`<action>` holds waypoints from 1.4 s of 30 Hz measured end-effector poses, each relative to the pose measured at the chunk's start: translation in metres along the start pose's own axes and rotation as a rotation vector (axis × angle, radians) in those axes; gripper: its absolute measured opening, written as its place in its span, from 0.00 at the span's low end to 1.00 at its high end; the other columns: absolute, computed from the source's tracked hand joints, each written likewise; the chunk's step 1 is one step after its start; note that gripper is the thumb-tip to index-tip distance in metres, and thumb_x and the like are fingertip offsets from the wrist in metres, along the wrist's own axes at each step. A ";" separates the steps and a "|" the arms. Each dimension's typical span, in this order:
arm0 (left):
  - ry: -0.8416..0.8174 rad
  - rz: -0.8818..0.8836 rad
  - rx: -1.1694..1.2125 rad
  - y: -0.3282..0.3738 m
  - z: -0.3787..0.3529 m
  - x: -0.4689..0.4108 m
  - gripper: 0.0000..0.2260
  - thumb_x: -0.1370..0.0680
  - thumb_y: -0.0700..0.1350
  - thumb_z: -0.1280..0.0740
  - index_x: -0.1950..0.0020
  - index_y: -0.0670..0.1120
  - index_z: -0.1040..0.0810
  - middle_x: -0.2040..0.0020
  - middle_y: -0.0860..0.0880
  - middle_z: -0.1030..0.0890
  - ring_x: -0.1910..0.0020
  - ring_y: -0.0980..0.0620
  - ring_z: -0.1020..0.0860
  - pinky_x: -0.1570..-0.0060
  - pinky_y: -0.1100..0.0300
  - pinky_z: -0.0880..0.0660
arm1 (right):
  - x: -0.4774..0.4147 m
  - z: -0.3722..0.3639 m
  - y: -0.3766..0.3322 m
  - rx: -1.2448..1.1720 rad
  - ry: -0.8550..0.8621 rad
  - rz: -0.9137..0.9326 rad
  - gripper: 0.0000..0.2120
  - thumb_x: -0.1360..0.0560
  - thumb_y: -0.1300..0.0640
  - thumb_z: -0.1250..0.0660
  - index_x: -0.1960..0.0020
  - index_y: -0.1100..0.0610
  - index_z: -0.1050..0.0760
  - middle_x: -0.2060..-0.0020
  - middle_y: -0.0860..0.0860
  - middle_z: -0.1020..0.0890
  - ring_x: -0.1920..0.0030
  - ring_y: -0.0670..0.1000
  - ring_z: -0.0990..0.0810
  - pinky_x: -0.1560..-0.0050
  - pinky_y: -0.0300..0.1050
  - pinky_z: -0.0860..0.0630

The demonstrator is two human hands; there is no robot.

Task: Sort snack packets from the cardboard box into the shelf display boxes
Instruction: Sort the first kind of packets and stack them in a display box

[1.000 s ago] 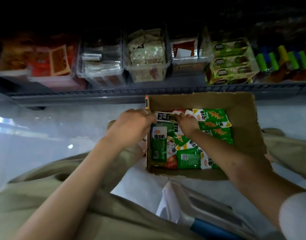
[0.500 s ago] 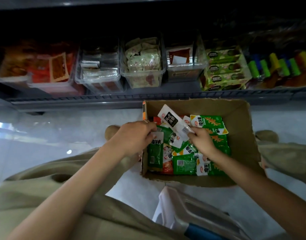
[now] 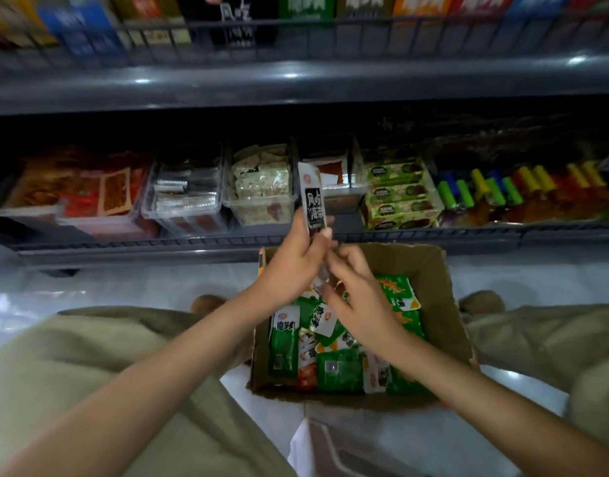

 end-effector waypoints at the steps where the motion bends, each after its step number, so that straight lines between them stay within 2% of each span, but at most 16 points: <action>1: 0.043 -0.058 -0.001 0.014 0.003 -0.006 0.11 0.17 0.42 0.45 0.35 0.46 0.36 0.44 0.51 0.24 0.48 0.64 0.23 0.47 0.67 0.26 | -0.007 0.007 -0.005 0.012 -0.036 0.008 0.28 0.23 0.62 0.37 0.25 0.52 0.40 0.48 0.46 0.36 0.53 0.44 0.29 0.56 0.45 0.25; 4: 0.166 -0.242 -0.045 0.059 0.022 -0.023 0.10 0.20 0.44 0.43 0.42 0.44 0.28 0.50 0.48 0.20 0.51 0.53 0.21 0.51 0.57 0.24 | -0.028 0.038 -0.023 -0.038 -0.044 0.029 0.33 0.23 0.64 0.37 0.27 0.38 0.46 0.46 0.44 0.35 0.53 0.46 0.27 0.55 0.46 0.24; 6: 0.238 -0.326 -0.019 0.085 0.040 -0.031 0.07 0.20 0.41 0.41 0.46 0.48 0.25 0.52 0.52 0.20 0.52 0.56 0.20 0.51 0.59 0.24 | -0.047 0.070 -0.038 -0.116 0.082 0.038 0.31 0.23 0.64 0.37 0.32 0.36 0.43 0.45 0.44 0.32 0.52 0.44 0.25 0.53 0.39 0.25; 8: 0.314 -0.388 0.008 0.106 0.055 -0.033 0.10 0.20 0.38 0.39 0.48 0.53 0.25 0.53 0.56 0.19 0.54 0.62 0.20 0.53 0.63 0.23 | -0.069 0.098 -0.047 -0.255 0.174 -0.026 0.27 0.23 0.63 0.36 0.33 0.39 0.41 0.46 0.45 0.30 0.56 0.42 0.23 0.55 0.36 0.25; 11: 0.389 -0.471 -0.037 0.129 0.074 -0.035 0.10 0.20 0.39 0.37 0.49 0.54 0.25 0.55 0.59 0.19 0.54 0.63 0.20 0.56 0.65 0.24 | -0.109 0.126 -0.062 -0.411 0.186 -0.116 0.26 0.23 0.60 0.36 0.29 0.48 0.41 0.46 0.46 0.26 0.62 0.43 0.20 0.64 0.38 0.23; 15: 0.452 -0.497 -0.169 0.144 0.094 -0.050 0.07 0.22 0.46 0.34 0.51 0.60 0.25 0.57 0.63 0.19 0.59 0.63 0.21 0.61 0.62 0.24 | -0.153 0.139 -0.099 -0.511 0.161 0.015 0.16 0.23 0.62 0.36 0.37 0.51 0.33 0.50 0.48 0.21 0.68 0.45 0.22 0.74 0.36 0.28; 17: 0.544 -0.499 -0.188 0.144 0.108 -0.055 0.02 0.23 0.53 0.35 0.51 0.59 0.24 0.56 0.61 0.18 0.59 0.60 0.20 0.61 0.57 0.22 | -0.171 0.135 -0.113 -0.518 0.141 0.055 0.12 0.23 0.64 0.37 0.42 0.53 0.30 0.57 0.48 0.21 0.70 0.44 0.26 0.76 0.35 0.31; 21: 0.665 -0.483 -0.330 0.143 0.127 -0.062 0.12 0.24 0.62 0.41 0.48 0.57 0.28 0.58 0.52 0.18 0.61 0.50 0.20 0.64 0.44 0.23 | -0.203 0.134 -0.129 -0.385 0.130 0.091 0.10 0.23 0.66 0.36 0.50 0.51 0.28 0.66 0.47 0.21 0.74 0.41 0.27 0.77 0.36 0.31; 23: 0.692 -0.480 -0.472 0.146 0.131 -0.066 0.13 0.22 0.60 0.41 0.42 0.55 0.30 0.58 0.52 0.19 0.61 0.49 0.20 0.64 0.46 0.23 | -0.216 0.146 -0.137 -0.283 0.214 0.165 0.11 0.24 0.64 0.35 0.51 0.48 0.28 0.64 0.44 0.20 0.71 0.40 0.24 0.72 0.37 0.27; 25: 0.775 -0.474 -0.632 0.149 0.136 -0.071 0.14 0.20 0.51 0.38 0.35 0.51 0.31 0.56 0.53 0.20 0.62 0.50 0.20 0.65 0.53 0.24 | -0.225 0.160 -0.151 -0.148 0.332 0.288 0.10 0.23 0.61 0.35 0.47 0.48 0.27 0.60 0.43 0.19 0.62 0.39 0.21 0.63 0.36 0.24; 27: 0.817 -0.450 -0.691 0.148 0.141 -0.079 0.20 0.21 0.42 0.36 0.30 0.47 0.35 0.46 0.50 0.21 0.55 0.51 0.21 0.63 0.59 0.27 | -0.233 0.169 -0.170 -0.098 0.412 0.431 0.10 0.22 0.61 0.36 0.43 0.51 0.28 0.55 0.40 0.21 0.54 0.37 0.21 0.55 0.31 0.25; 29: 0.854 -0.474 -0.720 0.149 0.145 -0.086 0.23 0.23 0.39 0.34 0.29 0.43 0.35 0.38 0.46 0.25 0.43 0.49 0.24 0.53 0.58 0.26 | -0.249 0.171 -0.181 -0.116 0.449 0.491 0.10 0.22 0.62 0.37 0.41 0.53 0.29 0.53 0.38 0.22 0.51 0.36 0.22 0.52 0.31 0.26; 31: 0.903 -0.507 -0.788 0.150 0.149 -0.092 0.21 0.25 0.37 0.33 0.32 0.41 0.31 0.37 0.43 0.27 0.38 0.46 0.29 0.41 0.54 0.28 | -0.269 0.171 -0.183 -0.160 0.468 0.471 0.10 0.22 0.62 0.37 0.42 0.54 0.29 0.53 0.40 0.22 0.51 0.40 0.21 0.50 0.38 0.23; 32: 0.922 -0.507 -0.831 0.150 0.150 -0.095 0.19 0.26 0.37 0.33 0.35 0.41 0.28 0.37 0.42 0.27 0.37 0.45 0.29 0.39 0.52 0.30 | -0.279 0.169 -0.180 -0.187 0.470 0.447 0.09 0.22 0.62 0.37 0.43 0.53 0.29 0.53 0.42 0.21 0.51 0.42 0.21 0.50 0.42 0.22; 36: 0.912 -0.434 -0.843 0.146 0.157 -0.105 0.07 0.24 0.41 0.34 0.47 0.43 0.21 0.37 0.46 0.24 0.33 0.48 0.30 0.37 0.49 0.35 | -0.316 0.162 -0.161 -0.204 0.481 0.322 0.06 0.22 0.61 0.38 0.47 0.53 0.30 0.56 0.43 0.22 0.54 0.43 0.21 0.49 0.48 0.21; 42: 0.877 -0.442 -0.731 0.144 0.158 -0.115 0.05 0.22 0.41 0.37 0.52 0.43 0.21 0.40 0.45 0.22 0.37 0.44 0.25 0.40 0.49 0.31 | -0.339 0.148 -0.149 -0.024 0.416 0.342 0.08 0.22 0.59 0.37 0.43 0.54 0.26 0.56 0.40 0.22 0.58 0.36 0.23 0.57 0.38 0.24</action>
Point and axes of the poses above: each hand's wrist, its own x-axis away from the middle knuckle, its own z-axis out of the back of the hand, y = z × x, the point moved 6 cm from there along -x, towards the middle knuckle
